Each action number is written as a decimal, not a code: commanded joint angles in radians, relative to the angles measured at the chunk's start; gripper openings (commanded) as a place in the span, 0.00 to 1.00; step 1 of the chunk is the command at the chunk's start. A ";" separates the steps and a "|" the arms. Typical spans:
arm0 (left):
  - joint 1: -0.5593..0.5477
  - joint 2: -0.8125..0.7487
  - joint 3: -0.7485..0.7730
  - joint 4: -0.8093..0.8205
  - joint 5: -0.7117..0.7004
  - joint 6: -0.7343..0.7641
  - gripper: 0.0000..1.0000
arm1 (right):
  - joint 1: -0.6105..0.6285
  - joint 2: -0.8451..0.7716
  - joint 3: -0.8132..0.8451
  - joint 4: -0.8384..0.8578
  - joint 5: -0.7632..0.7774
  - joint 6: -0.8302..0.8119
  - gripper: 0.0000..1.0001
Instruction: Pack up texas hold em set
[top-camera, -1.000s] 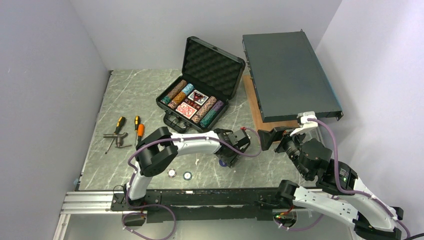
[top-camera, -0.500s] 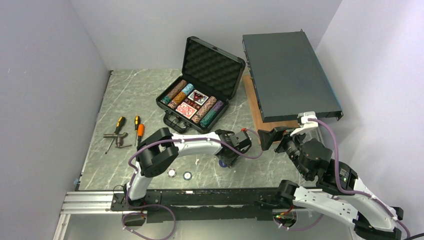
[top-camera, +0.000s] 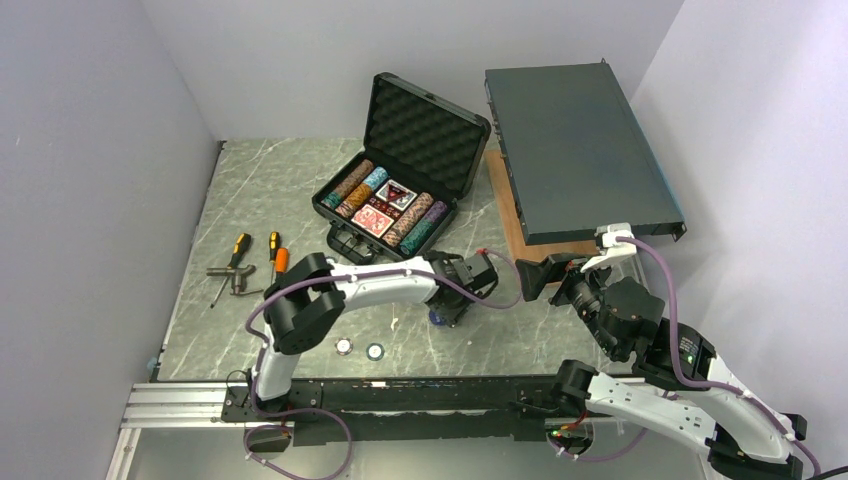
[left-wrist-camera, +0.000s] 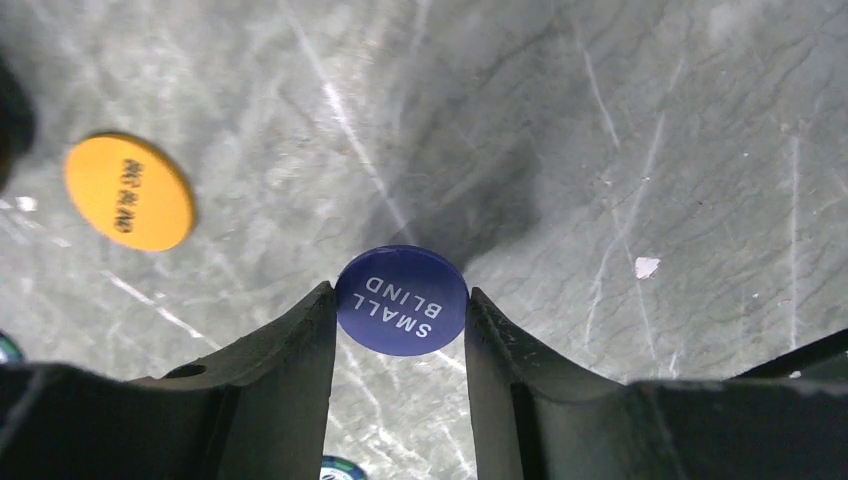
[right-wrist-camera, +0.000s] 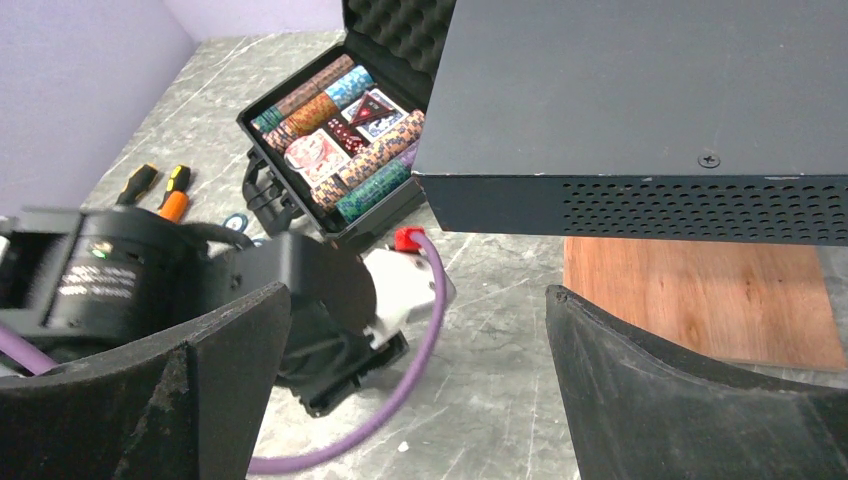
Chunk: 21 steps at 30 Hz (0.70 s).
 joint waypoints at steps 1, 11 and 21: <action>0.058 -0.121 0.035 -0.008 -0.040 0.044 0.43 | -0.002 -0.018 -0.004 0.014 0.000 0.006 1.00; 0.323 -0.194 0.095 0.046 -0.008 0.119 0.43 | 0.000 -0.015 -0.013 0.019 -0.001 0.007 1.00; 0.544 -0.113 0.244 0.099 0.047 0.189 0.41 | 0.001 -0.011 -0.016 0.022 0.004 0.002 1.00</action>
